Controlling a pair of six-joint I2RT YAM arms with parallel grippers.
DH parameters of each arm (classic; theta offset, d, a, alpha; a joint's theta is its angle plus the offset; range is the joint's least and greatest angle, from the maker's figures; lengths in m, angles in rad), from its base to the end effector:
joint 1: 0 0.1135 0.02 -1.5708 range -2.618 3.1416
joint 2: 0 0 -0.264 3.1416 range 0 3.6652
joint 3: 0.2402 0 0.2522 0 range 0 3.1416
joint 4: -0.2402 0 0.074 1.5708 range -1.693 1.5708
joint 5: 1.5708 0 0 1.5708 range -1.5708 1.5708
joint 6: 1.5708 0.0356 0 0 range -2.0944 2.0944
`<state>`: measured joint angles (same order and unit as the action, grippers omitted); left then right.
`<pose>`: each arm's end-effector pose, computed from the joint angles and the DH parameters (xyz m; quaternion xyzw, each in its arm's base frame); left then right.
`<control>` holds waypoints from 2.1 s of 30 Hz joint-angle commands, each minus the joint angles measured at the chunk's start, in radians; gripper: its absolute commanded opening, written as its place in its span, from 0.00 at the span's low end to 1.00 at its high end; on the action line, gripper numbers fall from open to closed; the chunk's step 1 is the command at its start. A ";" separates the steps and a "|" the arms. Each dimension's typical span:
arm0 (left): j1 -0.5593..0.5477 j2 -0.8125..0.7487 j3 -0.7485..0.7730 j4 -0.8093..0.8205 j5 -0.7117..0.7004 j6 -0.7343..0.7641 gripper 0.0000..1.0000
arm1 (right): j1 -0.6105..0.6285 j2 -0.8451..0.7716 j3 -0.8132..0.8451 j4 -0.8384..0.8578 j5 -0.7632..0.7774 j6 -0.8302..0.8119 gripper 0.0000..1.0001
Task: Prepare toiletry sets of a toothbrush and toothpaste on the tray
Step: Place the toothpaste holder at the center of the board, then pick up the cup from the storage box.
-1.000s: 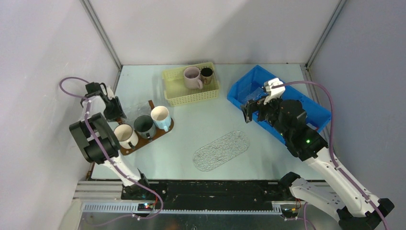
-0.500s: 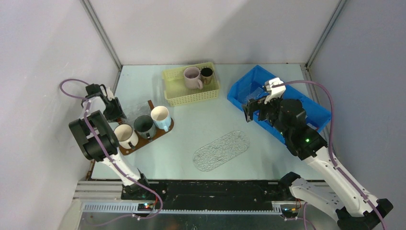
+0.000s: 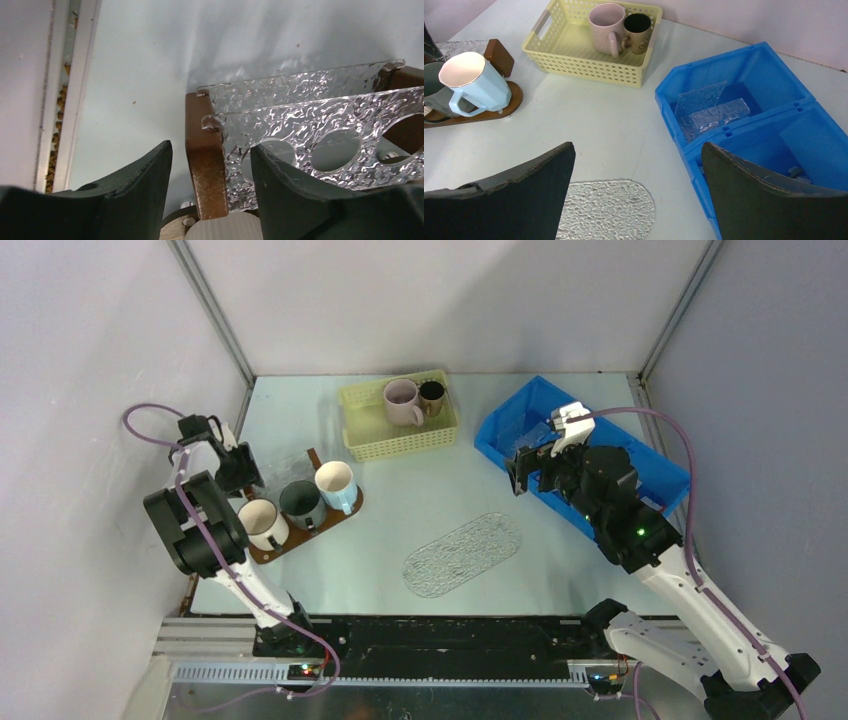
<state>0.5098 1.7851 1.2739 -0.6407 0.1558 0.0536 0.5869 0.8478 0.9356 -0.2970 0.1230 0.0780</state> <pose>0.3200 0.1726 0.2042 -0.2047 0.9536 -0.0155 0.2203 0.1615 0.1022 0.3700 -0.1578 0.7604 0.1599 0.6094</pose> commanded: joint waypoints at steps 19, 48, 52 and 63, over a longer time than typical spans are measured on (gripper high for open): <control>-0.193 -0.230 0.283 -0.076 -0.018 -0.278 0.91 | -0.035 -0.020 0.003 0.007 -0.024 0.027 0.99; -0.743 0.369 0.777 0.116 -0.248 -0.637 0.81 | -0.035 -0.009 0.002 -0.093 0.029 0.066 0.99; -0.750 0.453 0.827 0.127 -0.287 -0.673 0.78 | -0.035 -0.005 0.001 -0.105 0.032 0.068 0.99; -0.751 0.635 0.937 0.134 -0.305 -0.747 0.62 | -0.035 0.015 0.000 -0.132 0.048 0.065 1.00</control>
<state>-0.2417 2.3875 2.1441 -0.5320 -0.1291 -0.6468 0.5537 0.8581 0.9344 -0.4290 0.1493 0.1421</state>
